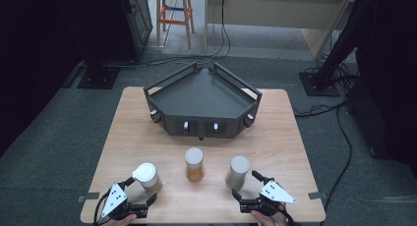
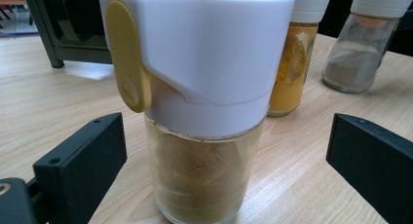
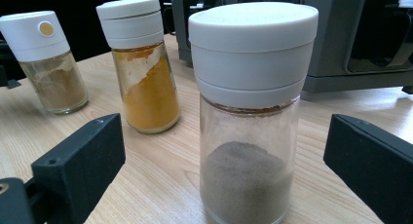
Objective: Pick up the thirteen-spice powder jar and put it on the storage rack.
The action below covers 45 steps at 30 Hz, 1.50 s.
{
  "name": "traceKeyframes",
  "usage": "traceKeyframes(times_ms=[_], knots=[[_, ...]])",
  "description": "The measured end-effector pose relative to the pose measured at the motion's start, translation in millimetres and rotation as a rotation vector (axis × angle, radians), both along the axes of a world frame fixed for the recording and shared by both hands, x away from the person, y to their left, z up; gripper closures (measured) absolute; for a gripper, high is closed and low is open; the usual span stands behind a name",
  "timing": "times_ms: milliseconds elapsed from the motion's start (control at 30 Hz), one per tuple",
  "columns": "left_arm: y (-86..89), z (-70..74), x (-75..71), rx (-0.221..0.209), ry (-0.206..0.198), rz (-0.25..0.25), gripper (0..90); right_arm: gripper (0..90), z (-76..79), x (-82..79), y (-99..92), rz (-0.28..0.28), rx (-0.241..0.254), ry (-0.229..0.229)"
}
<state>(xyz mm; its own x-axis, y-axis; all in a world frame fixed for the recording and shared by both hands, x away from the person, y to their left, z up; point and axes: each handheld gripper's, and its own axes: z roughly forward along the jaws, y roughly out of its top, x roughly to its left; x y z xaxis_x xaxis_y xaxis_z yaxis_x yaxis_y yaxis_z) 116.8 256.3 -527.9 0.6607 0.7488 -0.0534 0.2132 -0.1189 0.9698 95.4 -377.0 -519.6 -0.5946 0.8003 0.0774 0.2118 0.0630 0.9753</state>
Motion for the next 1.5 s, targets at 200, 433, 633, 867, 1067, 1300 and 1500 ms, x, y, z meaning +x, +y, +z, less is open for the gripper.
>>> traceKeyframes(times_ms=[200,433,633,867,1067,1300,1500], knots=[[-0.9,-0.6,1.7,-0.003,0.005,0.009,1.0,1.4,-0.2,0.2,0.1,0.001,0.001,0.001],[-3.8,-0.4,4.5,0.009,0.003,0.011,1.0,1.4,-0.1,-0.1,0.0,0.0,0.001,0.001],[-6.8,-0.2,9.7,0.024,0.009,0.013,1.0,1.4,-0.9,0.6,-0.7,0.0,0.008,0.003],[-9.9,0.9,14.1,0.035,0.008,0.016,1.0,1.4,-1.3,1.1,-1.4,0.0,0.013,0.004],[-11.0,3.2,16.0,0.041,0.003,0.022,1.0,1.4,-1.4,1.1,-1.6,0.001,0.014,0.004],[-13.2,5.7,19.5,0.043,0.001,0.021,1.3,1.4,-1.3,0.9,-1.6,0.0,0.015,0.004],[-13.3,6.2,23.6,0.053,0.004,0.016,6.8,1.4,-1.3,0.9,-1.7,0.0,0.016,0.004]])
